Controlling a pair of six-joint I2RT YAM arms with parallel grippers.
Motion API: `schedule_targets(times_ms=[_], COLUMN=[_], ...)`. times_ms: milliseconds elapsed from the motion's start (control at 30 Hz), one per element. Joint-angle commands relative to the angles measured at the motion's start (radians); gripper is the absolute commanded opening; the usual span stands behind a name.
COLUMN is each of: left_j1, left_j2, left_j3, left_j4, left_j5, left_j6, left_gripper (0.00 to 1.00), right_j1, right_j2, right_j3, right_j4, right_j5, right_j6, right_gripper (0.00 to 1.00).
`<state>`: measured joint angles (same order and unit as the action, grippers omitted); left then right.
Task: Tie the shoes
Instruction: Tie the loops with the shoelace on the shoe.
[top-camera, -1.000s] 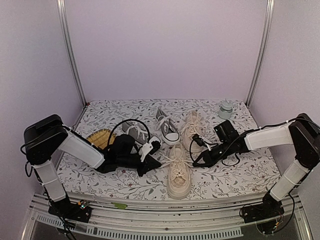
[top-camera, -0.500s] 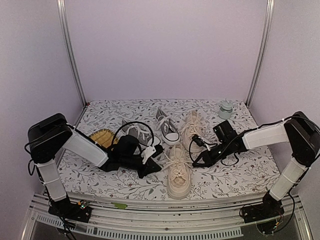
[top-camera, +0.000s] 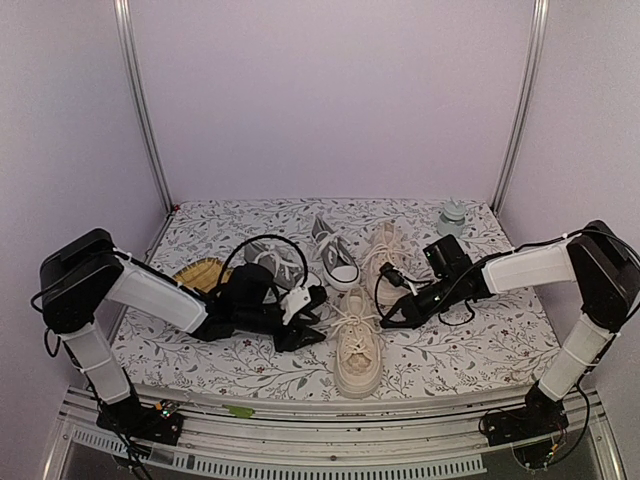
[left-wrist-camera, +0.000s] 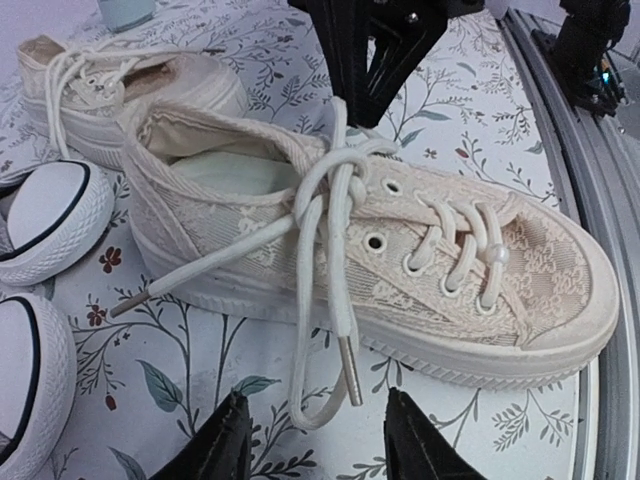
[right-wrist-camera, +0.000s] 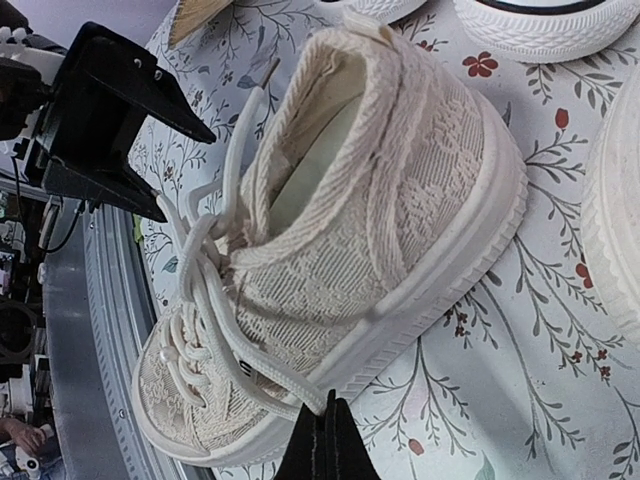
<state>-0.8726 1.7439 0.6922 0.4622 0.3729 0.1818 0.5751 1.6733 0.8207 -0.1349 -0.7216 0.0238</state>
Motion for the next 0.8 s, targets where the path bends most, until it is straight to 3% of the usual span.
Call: schedule_targets(times_ms=[0, 300, 400, 433, 467, 533, 633, 767], left_j1=[-0.028, -0.036, -0.042, -0.045, -0.046, -0.047, -0.049, -0.056], left_j2=[-0.012, 0.053, 0.044, 0.041, 0.038, 0.027, -0.011, -0.057], left_j3=[0.035, 0.133, 0.124, 0.121, 0.117, 0.111, 0.084, 0.036], left_j4=[-0.041, -0.078, -0.071, -0.071, -0.076, -0.101, -0.135, -0.160], left_j5=[0.007, -0.024, 0.011, 0.011, 0.008, 0.004, -0.003, -0.016], left_j6=[0.072, 0.077, 0.081, 0.083, 0.083, 0.082, 0.065, 0.029], left_gripper=[0.46, 0.27, 0.09, 0.01, 0.00, 0.00, 0.00, 0.00], right_j1=[0.005, 0.007, 0.006, 0.006, 0.006, 0.007, 0.006, 0.005], right_j2=[0.013, 0.006, 0.005, 0.002, -0.006, -0.030, -0.074, -0.110], right_j3=[0.022, 0.027, 0.032, 0.034, 0.034, 0.035, 0.033, 0.012], right_j4=[-0.009, -0.019, -0.025, -0.026, -0.029, -0.041, -0.055, -0.047], right_j5=[-0.025, -0.026, -0.027, -0.030, -0.032, -0.033, -0.041, -0.050], right_j6=[-0.014, -0.014, -0.044, -0.046, -0.047, -0.055, -0.066, -0.071], right_gripper=[0.01, 0.01, 0.02, 0.05, 0.10, 0.17, 0.36, 0.48])
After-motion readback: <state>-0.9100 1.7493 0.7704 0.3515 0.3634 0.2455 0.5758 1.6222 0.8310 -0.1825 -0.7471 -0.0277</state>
